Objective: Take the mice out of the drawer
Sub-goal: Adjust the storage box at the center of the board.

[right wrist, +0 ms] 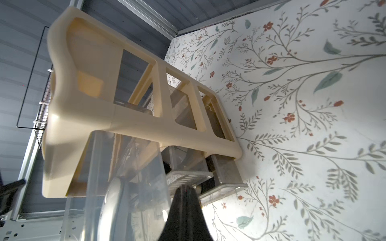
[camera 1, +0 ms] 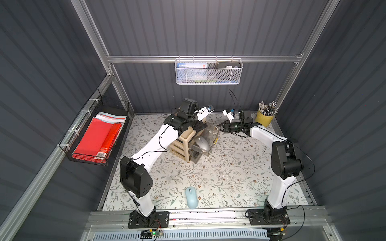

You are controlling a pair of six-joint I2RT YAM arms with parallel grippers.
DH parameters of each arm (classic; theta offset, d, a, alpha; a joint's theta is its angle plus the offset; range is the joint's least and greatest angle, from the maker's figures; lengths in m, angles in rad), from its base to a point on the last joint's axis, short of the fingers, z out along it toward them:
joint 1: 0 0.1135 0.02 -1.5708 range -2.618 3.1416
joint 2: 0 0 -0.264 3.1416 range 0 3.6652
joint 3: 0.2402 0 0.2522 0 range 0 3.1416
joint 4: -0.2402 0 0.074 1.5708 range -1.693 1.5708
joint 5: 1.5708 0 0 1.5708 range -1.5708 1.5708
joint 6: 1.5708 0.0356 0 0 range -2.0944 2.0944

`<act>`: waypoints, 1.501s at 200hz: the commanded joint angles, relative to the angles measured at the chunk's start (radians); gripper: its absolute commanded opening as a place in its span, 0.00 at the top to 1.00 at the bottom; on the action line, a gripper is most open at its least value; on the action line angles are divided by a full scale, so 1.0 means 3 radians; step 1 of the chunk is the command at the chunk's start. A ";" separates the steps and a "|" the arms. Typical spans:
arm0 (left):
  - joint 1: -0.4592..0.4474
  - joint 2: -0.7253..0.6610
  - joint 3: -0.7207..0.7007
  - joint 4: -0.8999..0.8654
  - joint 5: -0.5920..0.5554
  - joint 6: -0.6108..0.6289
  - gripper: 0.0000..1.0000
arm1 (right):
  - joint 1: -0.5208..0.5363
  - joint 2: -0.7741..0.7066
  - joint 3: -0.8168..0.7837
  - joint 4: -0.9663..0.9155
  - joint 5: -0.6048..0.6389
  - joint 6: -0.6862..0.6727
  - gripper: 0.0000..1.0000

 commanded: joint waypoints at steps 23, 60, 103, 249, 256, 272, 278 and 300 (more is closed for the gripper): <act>-0.0040 -0.0613 -0.0155 0.0390 0.0218 -0.0846 0.06 | -0.0020 -0.0107 -0.0165 -0.0131 0.0223 -0.0126 1.00; -0.0261 -0.0729 0.0092 0.0317 0.0557 -0.2299 0.30 | -0.0043 -0.0148 -0.0267 -0.0129 0.0242 -0.0160 1.00; -0.0886 -0.0501 -0.0085 -0.0278 0.0115 -0.2650 0.29 | -0.0046 -0.0181 -0.0374 -0.0095 0.0237 -0.0149 1.00; -0.1158 0.0166 0.0901 -0.1045 -0.1110 -0.3167 0.38 | -0.0019 -0.0633 -0.0754 -0.0069 0.1218 -0.0078 0.37; -0.1145 0.0074 0.0870 -0.1043 -0.1172 -0.3392 0.33 | 0.0029 -0.0786 -0.0746 -0.0133 0.1505 -0.0128 0.33; -0.0937 -0.0284 0.0638 -0.0756 -0.1425 -0.3526 0.11 | 0.0220 -0.1125 -0.0670 -0.0284 0.2139 -0.0278 0.26; -0.0714 -0.0419 0.0554 -0.0664 -0.1296 -0.3541 0.04 | 0.0315 -0.1219 -0.0603 -0.0365 0.2349 -0.0369 0.25; -0.0013 -0.0704 0.0353 -0.0558 -0.1127 -0.3390 0.01 | 0.0663 -0.1381 -0.0282 -0.0708 0.2592 -0.0622 0.24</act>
